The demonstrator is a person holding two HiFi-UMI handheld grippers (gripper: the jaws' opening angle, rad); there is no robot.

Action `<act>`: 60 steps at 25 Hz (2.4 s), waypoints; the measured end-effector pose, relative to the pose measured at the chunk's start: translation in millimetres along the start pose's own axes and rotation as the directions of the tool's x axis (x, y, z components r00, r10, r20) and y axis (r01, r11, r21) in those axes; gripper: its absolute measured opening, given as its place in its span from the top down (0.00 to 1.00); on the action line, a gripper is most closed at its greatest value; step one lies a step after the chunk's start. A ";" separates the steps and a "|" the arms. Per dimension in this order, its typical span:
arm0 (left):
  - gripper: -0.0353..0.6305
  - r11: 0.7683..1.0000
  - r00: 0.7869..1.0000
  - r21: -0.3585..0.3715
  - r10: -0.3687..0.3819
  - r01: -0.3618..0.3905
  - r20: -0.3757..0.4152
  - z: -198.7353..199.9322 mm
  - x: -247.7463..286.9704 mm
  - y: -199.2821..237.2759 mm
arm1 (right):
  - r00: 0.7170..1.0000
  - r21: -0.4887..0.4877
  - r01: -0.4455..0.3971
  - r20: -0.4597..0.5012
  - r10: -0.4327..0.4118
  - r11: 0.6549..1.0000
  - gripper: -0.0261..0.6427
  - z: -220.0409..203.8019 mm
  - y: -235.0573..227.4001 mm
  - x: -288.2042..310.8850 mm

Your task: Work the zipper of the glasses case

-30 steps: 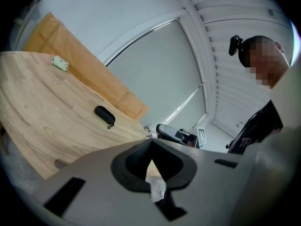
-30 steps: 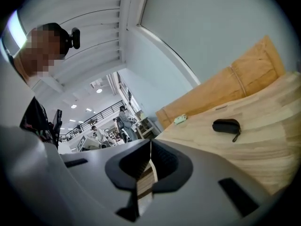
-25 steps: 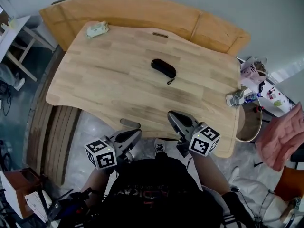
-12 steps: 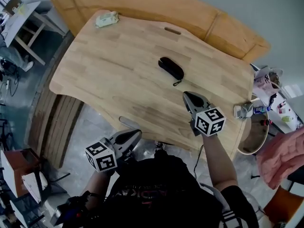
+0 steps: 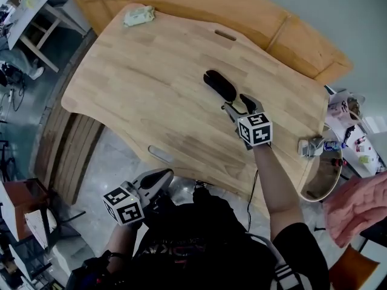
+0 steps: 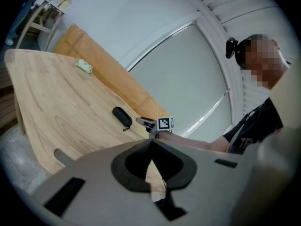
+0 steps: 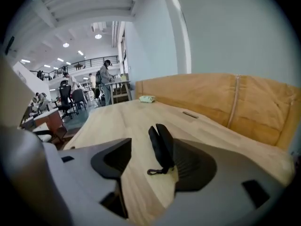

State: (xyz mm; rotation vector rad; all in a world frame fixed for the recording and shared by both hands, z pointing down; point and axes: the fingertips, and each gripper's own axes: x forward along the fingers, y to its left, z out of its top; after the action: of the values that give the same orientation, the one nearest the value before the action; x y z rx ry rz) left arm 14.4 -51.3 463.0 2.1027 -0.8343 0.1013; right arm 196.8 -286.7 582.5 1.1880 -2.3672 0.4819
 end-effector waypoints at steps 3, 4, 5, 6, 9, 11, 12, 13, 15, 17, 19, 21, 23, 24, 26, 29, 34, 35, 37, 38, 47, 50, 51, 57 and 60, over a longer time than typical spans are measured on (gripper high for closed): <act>0.93 1.000 1.000 -0.011 0.004 -0.004 0.000 -3.0 -0.9 0.9 | 0.996 -0.090 0.028 -0.082 -0.035 0.996 0.49 -10.4 -8.8 23.8; 0.93 1.000 1.000 -0.013 0.006 -0.006 0.000 -4.0 -1.1 0.7 | 0.993 -0.117 0.035 -0.104 -0.047 0.992 0.47 -12.8 -11.9 31.1; 0.93 1.000 1.000 -0.015 0.009 -0.009 0.000 -4.9 -1.3 0.4 | 0.991 -0.141 0.039 -0.123 -0.056 0.989 0.46 -14.4 -15.2 38.1; 0.93 1.000 1.000 -0.016 0.016 -0.016 -0.001 -5.7 -1.7 0.4 | 0.988 -0.162 0.041 -0.140 -0.064 0.986 0.45 -15.5 -18.4 45.2; 0.93 0.999 0.999 -0.027 0.037 -0.037 0.002 -8.2 -4.2 1.3 | 0.976 -0.218 0.031 -0.205 -0.077 0.976 0.44 -21.9 -25.7 65.8; 0.93 0.998 0.999 -0.037 0.052 -0.052 0.006 -10.3 -7.1 3.1 | 0.966 -0.240 0.013 -0.248 -0.075 0.971 0.44 -28.3 -27.2 78.4; 0.93 0.997 0.998 -0.043 0.060 -0.060 0.007 -11.5 -8.8 4.1 | 0.961 -0.244 0.009 -0.266 -0.076 0.970 0.44 -31.6 -28.5 84.0; 0.93 0.996 0.998 -0.049 0.068 -0.068 0.008 -12.6 -10.7 5.0 | 0.956 -0.245 0.008 -0.281 -0.079 0.970 0.43 -34.6 -30.4 89.0; 0.93 0.995 0.996 -0.060 0.085 -0.084 0.012 -14.3 -15.3 5.7 | 0.950 -0.247 0.010 -0.300 -0.087 0.969 0.43 -37.1 -35.3 96.2; 0.93 0.992 0.995 -0.070 0.103 -0.101 0.018 -15.9 -20.7 6.8 | 0.947 -0.253 0.011 -0.308 -0.092 0.967 0.43 -37.0 -38.7 100.8; 0.93 0.990 0.993 -0.078 0.119 -0.116 0.024 -18.4 -25.9 8.7 | 0.944 -0.265 0.003 -0.316 -0.090 0.964 0.43 -38.5 -38.3 105.1; 0.93 0.989 0.991 -0.082 0.128 -0.125 0.029 -20.6 -29.9 10.1 | 0.940 -0.278 -0.005 -0.328 -0.090 0.961 0.43 -42.3 -36.5 108.7; 0.93 0.987 0.990 -0.086 0.139 -0.136 0.031 -21.4 -32.2 10.2 | 0.940 -0.283 -0.002 -0.329 -0.095 0.959 0.44 -44.2 -36.0 109.9; 0.93 0.987 0.989 -0.087 0.142 -0.139 0.031 -21.1 -32.8 10.0 | 0.941 -0.282 0.004 -0.324 -0.099 0.960 0.46 -43.7 -36.3 109.6; 0.93 0.987 0.989 -0.086 0.142 -0.139 0.031 -20.4 -33.6 9.9 | 0.944 -0.275 0.015 -0.312 -0.104 0.961 0.48 -41.3 -36.5 108.2; 0.93 0.988 0.991 -0.088 0.132 -0.129 0.030 -20.6 -33.3 10.0 | 0.951 -0.264 0.031 -0.290 -0.110 0.964 0.53 -36.2 -35.9 103.9; 0.93 0.989 0.992 -0.092 0.120 -0.116 0.037 -17.5 -32.9 14.3 | 0.976 -0.234 0.034 -0.203 -0.083 0.972 0.54 -15.7 -25.5 89.5; 0.93 0.989 0.992 -0.096 0.116 -0.112 0.042 -15.9 -33.0 15.8 | 0.980 -0.230 0.032 -0.182 -0.075 0.973 0.54 -10.6 -21.4 85.4; 0.93 0.989 0.993 -0.106 0.105 -0.099 0.054 -12.0 -33.0 18.2 | 0.989 -0.217 0.023 -0.138 -0.054 0.976 0.54 1.3 -10.5 75.7; 0.93 0.989 0.993 -0.112 0.099 -0.092 0.063 -9.9 -32.9 19.0 | 0.993 -0.210 0.015 -0.114 -0.040 0.977 0.54 8.0 -3.6 69.9; 0.63 0.963 0.962 -0.249 -0.031 0.101 0.271 43.6 -33.5 28.5 | 0.972 -0.233 -0.079 0.197 0.127 0.969 0.54 100.0 109.5 -21.2; 0.48 0.959 0.936 -0.230 -0.078 0.164 0.343 76.7 -32.9 25.9 | 0.941 -0.284 -0.115 0.274 0.196 0.952 0.54 127.5 161.4 -56.8; 0.44 0.958 0.926 -0.216 -0.100 0.188 0.363 87.6 -31.7 22.0 | 0.932 -0.299 -0.126 0.291 0.216 0.946 0.54 133.2 177.5 -68.0; 0.31 0.948 0.860 -0.126 -0.201 0.291 0.469 136.0 -33.7 -5.9 | 0.909 -0.448 -0.150 0.288 0.301 0.881 0.54 143.7 260.5 -114.2; 0.28 0.943 0.843 -0.124 -0.211 0.309 0.495 143.8 -40.1 -6.6 | 0.913 -0.501 -0.150 0.261 0.314 0.852 0.54 141.4 290.3 -124.5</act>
State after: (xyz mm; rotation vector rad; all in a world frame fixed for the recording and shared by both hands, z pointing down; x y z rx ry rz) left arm -43.6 -134.0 352.9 2.0503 -0.7846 -0.6504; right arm -6.7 -108.8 366.3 0.7993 -2.7150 -0.2537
